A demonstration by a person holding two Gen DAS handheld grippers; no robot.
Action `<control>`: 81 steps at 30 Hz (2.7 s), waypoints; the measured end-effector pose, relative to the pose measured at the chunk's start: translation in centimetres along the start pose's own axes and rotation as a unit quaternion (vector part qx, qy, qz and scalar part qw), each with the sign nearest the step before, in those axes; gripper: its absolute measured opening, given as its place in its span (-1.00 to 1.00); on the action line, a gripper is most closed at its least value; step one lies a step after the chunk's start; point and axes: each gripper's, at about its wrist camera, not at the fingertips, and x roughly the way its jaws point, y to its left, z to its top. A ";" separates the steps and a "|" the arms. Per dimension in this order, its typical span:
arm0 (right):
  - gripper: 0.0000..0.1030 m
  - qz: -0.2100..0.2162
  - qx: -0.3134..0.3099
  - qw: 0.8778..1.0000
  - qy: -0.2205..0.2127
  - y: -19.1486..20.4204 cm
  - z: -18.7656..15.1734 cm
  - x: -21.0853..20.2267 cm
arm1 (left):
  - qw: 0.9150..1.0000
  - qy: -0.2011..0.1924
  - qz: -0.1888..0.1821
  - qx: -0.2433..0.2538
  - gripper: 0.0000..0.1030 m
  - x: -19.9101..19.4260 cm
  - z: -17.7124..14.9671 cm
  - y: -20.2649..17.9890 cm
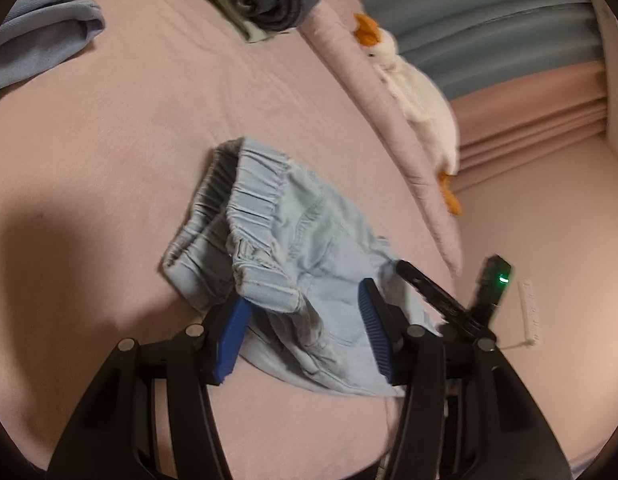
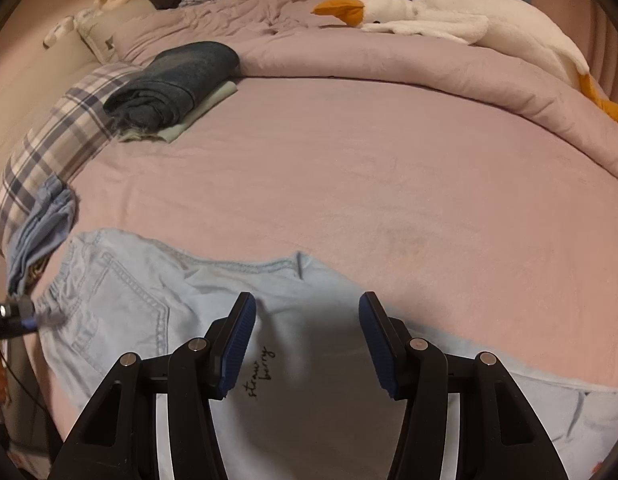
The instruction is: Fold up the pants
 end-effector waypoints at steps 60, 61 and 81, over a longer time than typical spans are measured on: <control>-0.13 -0.125 0.187 0.972 -0.059 -13.8 -15.3 -12.5 | 0.903 0.039 0.154 0.399 0.18 8.8 -6.5 -10.6; -0.13 -0.133 0.191 0.971 -0.061 -14.9 -15.1 -12.7 | 0.899 0.046 0.147 0.411 0.18 9.9 -6.8 -11.8; -0.13 -0.214 0.175 0.961 -0.005 -27.4 -7.4 -7.2 | 0.849 0.091 0.169 0.492 0.52 30.0 -8.4 -23.7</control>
